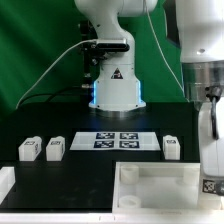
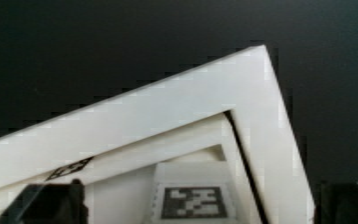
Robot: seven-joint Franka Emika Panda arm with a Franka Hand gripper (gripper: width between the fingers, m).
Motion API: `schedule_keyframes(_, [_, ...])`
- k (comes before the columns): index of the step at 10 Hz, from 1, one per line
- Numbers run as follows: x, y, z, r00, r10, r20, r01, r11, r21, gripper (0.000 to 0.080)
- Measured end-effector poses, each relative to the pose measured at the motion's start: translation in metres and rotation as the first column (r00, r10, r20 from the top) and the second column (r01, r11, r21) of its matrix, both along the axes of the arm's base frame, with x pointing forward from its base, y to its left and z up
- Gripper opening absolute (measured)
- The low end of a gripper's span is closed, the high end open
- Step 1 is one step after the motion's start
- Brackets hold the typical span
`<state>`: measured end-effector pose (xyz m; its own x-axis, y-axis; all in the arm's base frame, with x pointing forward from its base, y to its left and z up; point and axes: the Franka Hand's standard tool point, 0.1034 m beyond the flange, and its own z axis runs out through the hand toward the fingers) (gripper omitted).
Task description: Assemble one leg
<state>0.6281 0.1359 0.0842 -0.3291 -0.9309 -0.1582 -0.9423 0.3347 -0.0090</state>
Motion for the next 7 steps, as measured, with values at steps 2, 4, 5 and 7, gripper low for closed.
schedule_keyframes(2, [0.0001, 0.006, 0.0126, 1.0, 0.01, 0.011, -0.01, 1.0, 0.008, 0.0648])
schedule_keyframes(4, [-0.0011, 0.005, 0.0081, 1.0, 0.011, 0.005, -0.011, 1.0, 0.005, 0.0648])
schedule_keyframes(5, [-0.0011, 0.0051, 0.008, 1.0, 0.012, 0.005, -0.012, 1.0, 0.005, 0.0648])
schedule_keyframes(7, [-0.0014, 0.0051, 0.0075, 1.0, 0.013, 0.005, -0.013, 1.0, 0.005, 0.0648])
